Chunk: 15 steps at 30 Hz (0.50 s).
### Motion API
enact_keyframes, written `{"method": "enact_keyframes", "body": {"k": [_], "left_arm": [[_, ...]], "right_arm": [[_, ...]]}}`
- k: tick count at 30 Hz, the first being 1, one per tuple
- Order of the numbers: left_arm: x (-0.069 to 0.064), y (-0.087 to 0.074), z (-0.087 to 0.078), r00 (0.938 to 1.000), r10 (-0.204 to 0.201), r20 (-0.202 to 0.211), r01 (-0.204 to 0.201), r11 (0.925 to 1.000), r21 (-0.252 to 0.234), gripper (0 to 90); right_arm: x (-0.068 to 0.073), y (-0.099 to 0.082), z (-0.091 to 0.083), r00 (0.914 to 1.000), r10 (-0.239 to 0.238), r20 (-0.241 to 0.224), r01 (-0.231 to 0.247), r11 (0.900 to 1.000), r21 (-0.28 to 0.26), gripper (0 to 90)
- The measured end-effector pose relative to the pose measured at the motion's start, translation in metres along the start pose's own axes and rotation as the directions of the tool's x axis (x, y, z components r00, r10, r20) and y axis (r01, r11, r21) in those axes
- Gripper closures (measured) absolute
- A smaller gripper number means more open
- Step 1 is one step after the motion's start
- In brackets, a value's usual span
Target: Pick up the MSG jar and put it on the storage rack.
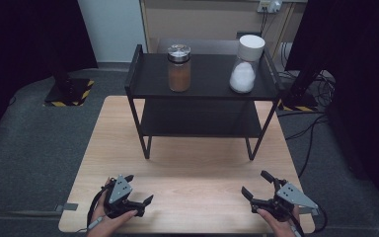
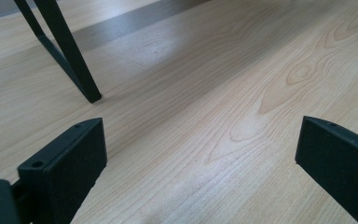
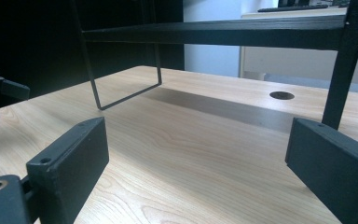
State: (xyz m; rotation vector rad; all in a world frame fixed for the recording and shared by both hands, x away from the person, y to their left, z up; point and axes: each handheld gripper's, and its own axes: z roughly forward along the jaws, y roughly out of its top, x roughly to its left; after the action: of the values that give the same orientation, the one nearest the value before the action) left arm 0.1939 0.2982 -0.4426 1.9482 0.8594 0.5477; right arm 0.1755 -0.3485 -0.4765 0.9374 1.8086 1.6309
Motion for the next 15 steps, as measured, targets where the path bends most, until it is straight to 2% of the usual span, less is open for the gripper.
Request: {"method": "enact_keyframes", "body": {"k": [15], "left_arm": [[0.0000, -0.0005, 0.0002, 1.0000, -0.003, 0.001, 0.003, 1.0000, -0.002, 0.6]], "right_arm": [[0.0012, 0.0005, 0.0005, 1.0000, 0.001, -0.004, -0.001, 1.0000, 0.003, 6.6]]}}
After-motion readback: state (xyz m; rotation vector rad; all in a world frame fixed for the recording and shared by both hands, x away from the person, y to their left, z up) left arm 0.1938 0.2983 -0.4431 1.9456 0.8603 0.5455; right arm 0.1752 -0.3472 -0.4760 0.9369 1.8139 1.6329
